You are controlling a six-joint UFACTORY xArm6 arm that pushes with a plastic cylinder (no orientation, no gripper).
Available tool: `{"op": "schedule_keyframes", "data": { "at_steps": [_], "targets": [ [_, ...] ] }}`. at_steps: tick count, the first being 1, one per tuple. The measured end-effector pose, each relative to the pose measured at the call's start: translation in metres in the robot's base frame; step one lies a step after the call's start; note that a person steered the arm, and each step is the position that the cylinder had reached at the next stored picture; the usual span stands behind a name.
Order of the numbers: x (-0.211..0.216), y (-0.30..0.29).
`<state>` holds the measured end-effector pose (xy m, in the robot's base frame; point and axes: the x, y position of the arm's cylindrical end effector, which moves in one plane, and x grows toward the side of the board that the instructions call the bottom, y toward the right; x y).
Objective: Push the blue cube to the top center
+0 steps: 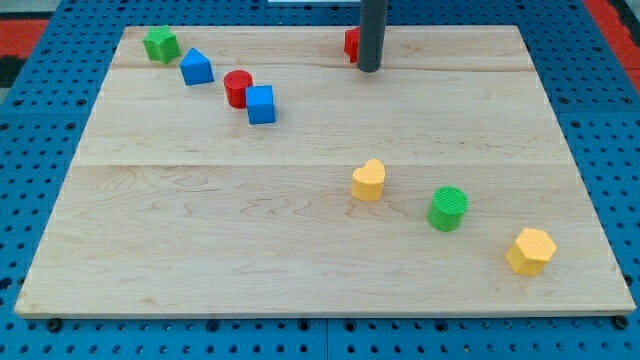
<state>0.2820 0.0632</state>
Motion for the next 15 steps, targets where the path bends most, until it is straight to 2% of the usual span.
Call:
{"op": "schedule_keyframes", "data": {
  "at_steps": [2,4,5,7,9,10,12,13,14,15],
  "targets": [
    [0.004,0.01],
    [0.089,-0.029],
    [0.092,-0.088],
    [0.096,-0.096],
    [0.11,-0.145],
    [0.094,-0.156],
    [0.069,-0.117],
    [0.04,-0.141],
    [0.03,-0.156],
    [0.005,-0.135]
  ]
}}
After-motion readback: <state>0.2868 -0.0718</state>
